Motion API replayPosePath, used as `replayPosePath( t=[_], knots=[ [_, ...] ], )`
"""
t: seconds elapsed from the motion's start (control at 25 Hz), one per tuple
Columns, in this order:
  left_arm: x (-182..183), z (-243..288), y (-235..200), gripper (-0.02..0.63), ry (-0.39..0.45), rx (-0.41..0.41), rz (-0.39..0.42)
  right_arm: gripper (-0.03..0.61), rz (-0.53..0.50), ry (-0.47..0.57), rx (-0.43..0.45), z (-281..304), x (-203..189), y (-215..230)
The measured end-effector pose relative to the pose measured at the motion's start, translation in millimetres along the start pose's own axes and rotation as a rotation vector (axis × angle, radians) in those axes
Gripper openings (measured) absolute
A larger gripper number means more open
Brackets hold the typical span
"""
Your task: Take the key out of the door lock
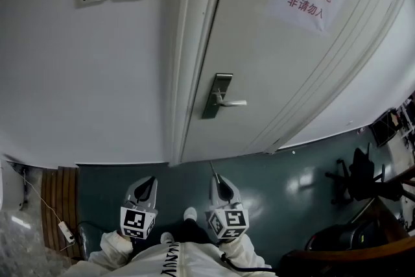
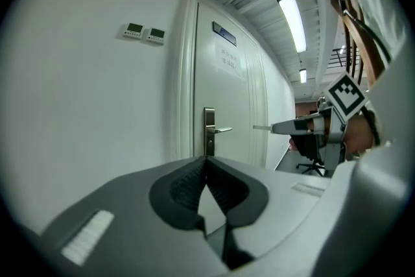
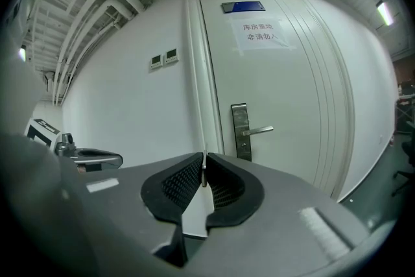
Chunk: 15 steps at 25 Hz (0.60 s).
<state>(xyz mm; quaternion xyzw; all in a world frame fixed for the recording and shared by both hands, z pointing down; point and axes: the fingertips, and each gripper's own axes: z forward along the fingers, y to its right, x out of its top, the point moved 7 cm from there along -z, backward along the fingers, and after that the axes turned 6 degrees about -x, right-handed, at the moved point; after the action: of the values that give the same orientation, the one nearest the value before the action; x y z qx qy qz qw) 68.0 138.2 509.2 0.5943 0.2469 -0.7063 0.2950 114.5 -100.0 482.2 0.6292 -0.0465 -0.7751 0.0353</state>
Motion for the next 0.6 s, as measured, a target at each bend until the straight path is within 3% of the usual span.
replayPosePath(
  t=[0.28, 0.6],
  knots=[
    [-4.6, -21.9, 14.6, -0.002, 0.01, 0.01, -0.023, 0.023, 0.003, 0.004, -0.032, -31.8, -8.2, 3.8],
    [11.2, -9.4, 30.4, -0.002, 0.035, 0.04, -0.019, 0.023, -0.012, 0.021, -0.011, -31.6, -4.2, 23.9]
  ],
)
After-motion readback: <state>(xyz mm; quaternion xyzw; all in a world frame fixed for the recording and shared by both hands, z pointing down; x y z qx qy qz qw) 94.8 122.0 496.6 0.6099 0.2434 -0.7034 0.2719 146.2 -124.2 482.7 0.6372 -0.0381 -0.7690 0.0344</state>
